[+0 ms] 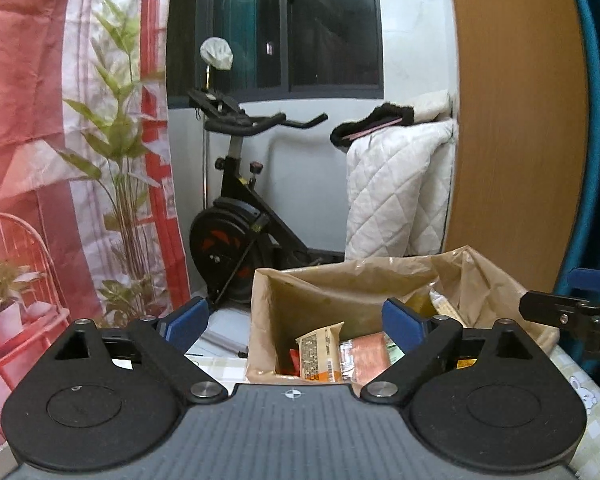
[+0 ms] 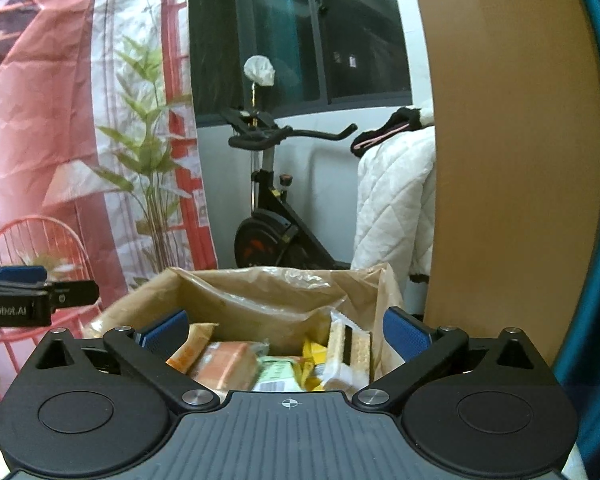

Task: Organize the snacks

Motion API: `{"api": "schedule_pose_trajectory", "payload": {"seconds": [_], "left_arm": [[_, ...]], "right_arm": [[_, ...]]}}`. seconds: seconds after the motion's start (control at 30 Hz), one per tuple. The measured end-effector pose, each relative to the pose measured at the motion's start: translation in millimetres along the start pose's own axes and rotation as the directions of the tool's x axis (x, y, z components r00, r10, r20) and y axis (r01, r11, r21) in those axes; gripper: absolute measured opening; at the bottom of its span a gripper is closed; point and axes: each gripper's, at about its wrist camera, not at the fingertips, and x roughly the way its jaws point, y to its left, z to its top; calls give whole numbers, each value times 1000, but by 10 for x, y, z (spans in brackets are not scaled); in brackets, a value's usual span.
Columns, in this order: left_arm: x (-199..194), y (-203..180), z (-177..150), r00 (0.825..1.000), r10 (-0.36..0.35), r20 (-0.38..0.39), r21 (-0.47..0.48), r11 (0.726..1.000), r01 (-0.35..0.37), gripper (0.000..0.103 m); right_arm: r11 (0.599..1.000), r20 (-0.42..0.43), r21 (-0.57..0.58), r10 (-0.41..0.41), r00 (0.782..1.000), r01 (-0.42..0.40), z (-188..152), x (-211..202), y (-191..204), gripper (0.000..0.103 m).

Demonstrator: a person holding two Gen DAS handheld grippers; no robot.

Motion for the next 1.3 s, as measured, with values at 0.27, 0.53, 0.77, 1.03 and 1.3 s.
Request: {"api": "schedule_pose_trajectory", "payload": {"seconds": [0.27, 0.53, 0.77, 1.03, 1.3], "left_arm": [[-324, -75, 11, 998, 53, 25, -6, 999, -53, 97], [-518, -150, -40, 996, 80, 31, -22, 997, -79, 97], [-593, -154, -80, 996, 87, 16, -38, 996, -86, 97], [-607, -160, -124, 995, 104, -2, -34, 994, -104, 97], [-611, -150, -143, 993, 117, -13, -39, 992, -118, 97]], "right_arm": [[999, 29, 53, 1, 1000, -2, -2, -328, 1, 102], [997, 9, 68, -29, 1000, 28, -77, -515, 2, 102], [997, -2, 58, -52, 999, 52, -173, -599, 63, 102], [997, -22, 45, -59, 998, 60, -210, -568, 126, 102], [998, -31, 24, -62, 998, 62, -214, -562, 163, 102]]}}
